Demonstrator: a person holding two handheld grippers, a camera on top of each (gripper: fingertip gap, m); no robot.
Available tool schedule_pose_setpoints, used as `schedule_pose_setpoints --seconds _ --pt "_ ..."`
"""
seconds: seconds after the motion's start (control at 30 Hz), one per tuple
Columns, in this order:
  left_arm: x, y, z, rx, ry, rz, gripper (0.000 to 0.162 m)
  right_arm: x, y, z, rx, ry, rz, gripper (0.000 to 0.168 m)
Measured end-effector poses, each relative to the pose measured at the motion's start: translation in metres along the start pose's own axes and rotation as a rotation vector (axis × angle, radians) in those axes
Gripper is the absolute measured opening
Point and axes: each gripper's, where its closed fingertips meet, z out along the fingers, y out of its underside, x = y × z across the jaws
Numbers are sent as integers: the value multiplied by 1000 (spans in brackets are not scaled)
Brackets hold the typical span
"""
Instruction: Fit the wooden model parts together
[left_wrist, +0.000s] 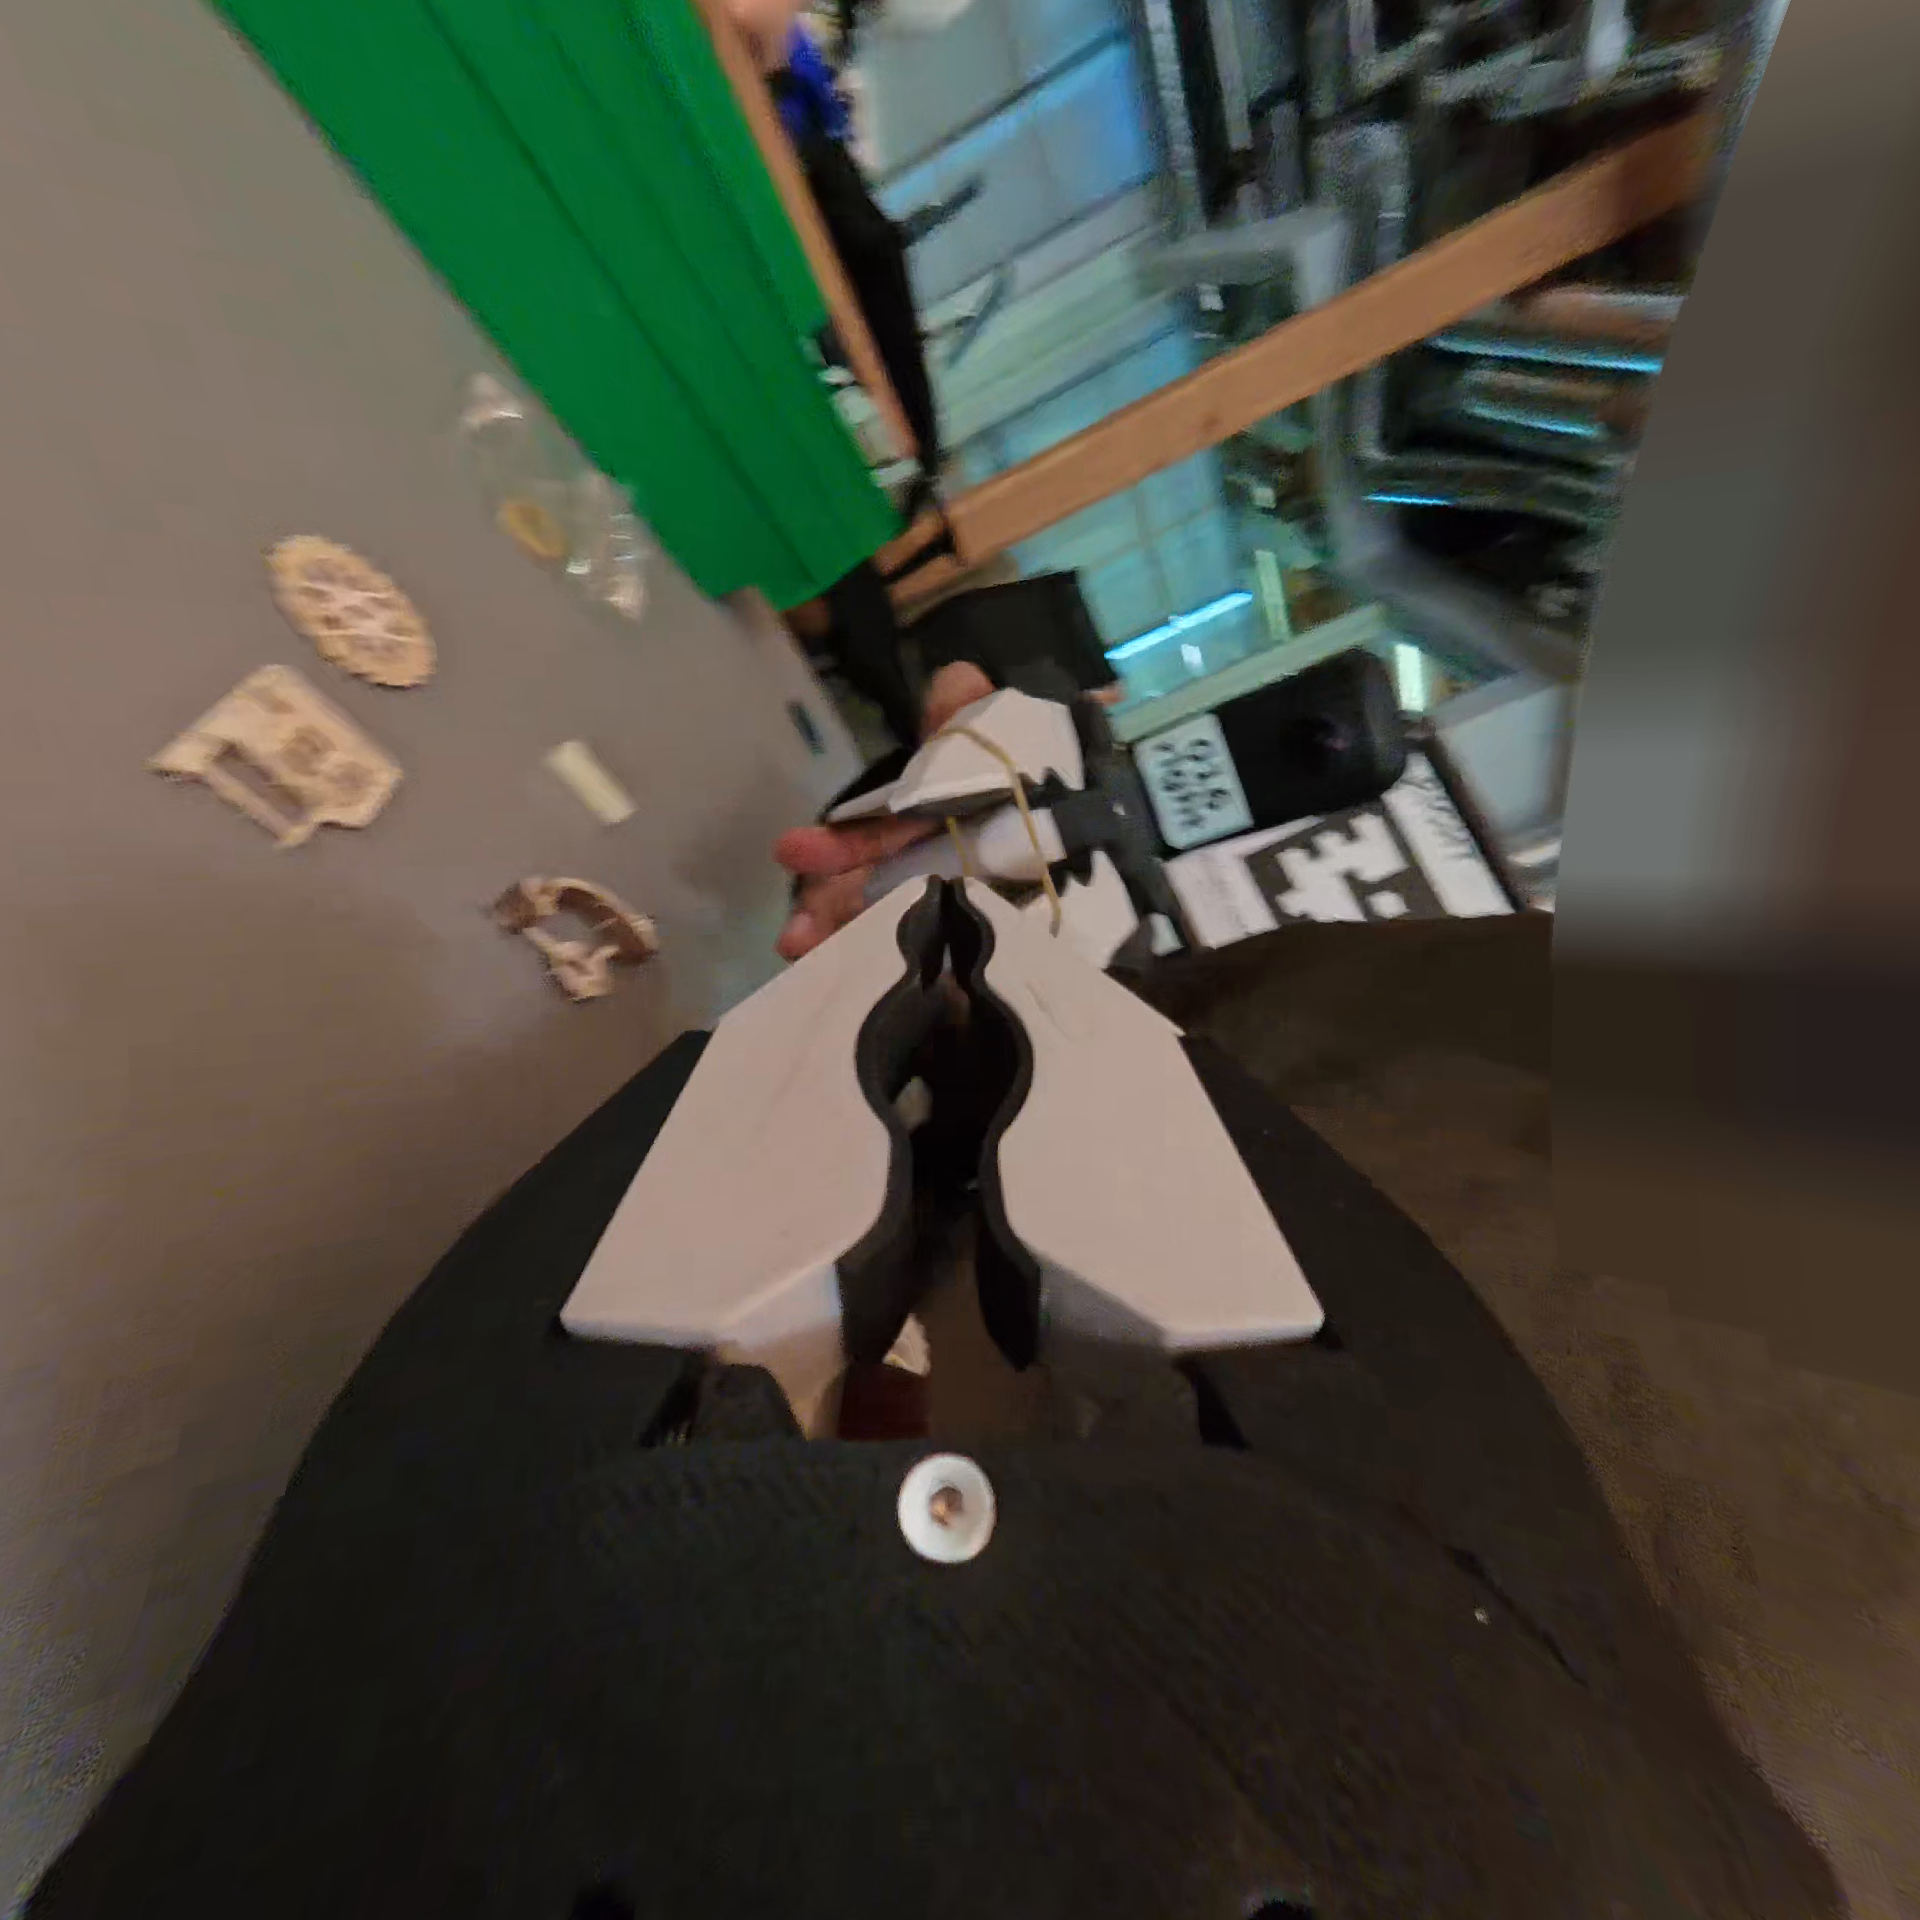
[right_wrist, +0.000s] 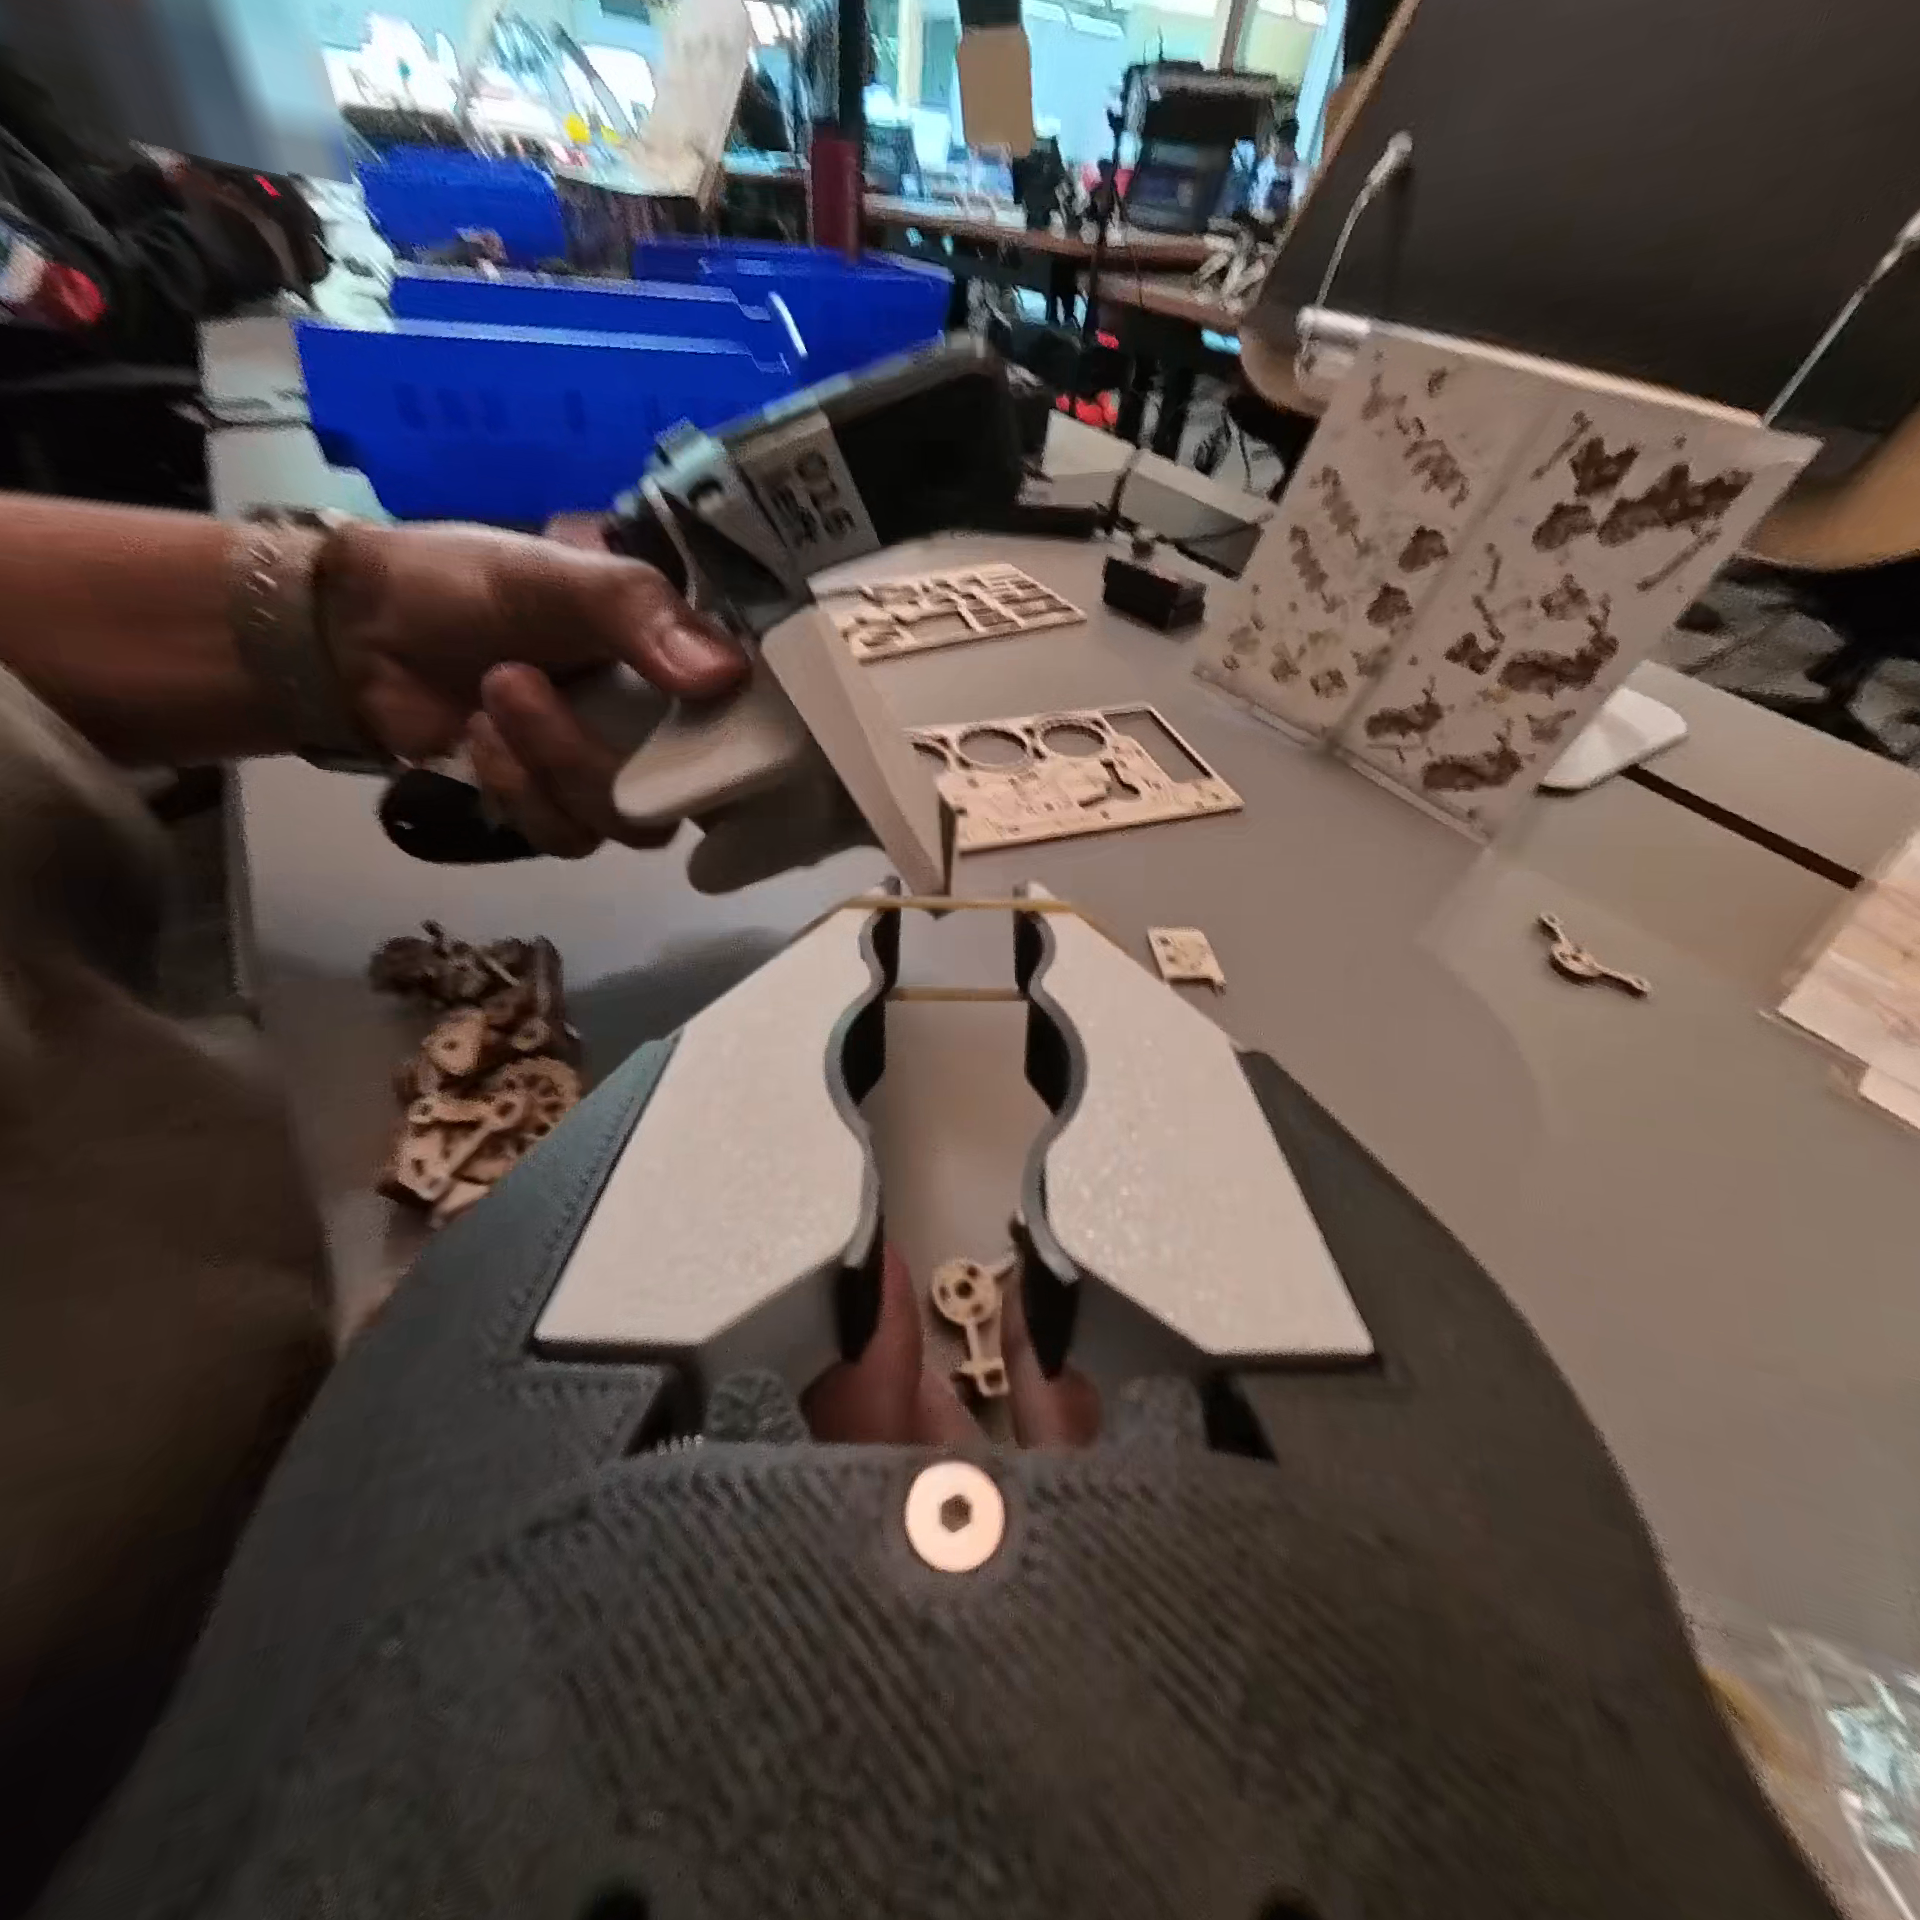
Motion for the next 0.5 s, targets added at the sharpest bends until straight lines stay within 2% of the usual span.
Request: schedule_pose_setpoints --seconds 0.03,0.13,0.27,0.4,0.5 --pt "-6 -2 0 7 -39 1 0 5 5 1 -20 16 -3 18" --pt "-14 -12 -5 33 -101 26 0 24 8 -5 -12 48 67 12" --pt "-34 -6 -15 -36 -312 157 2 57 16 -26 -5 145 133 9" --pt "-51 20 -11 -211 -493 282 23 97 14 -64 47 285 176 6" --pt "-54 40 13 -334 -568 421 38 112 16 -86 81 340 226 4"
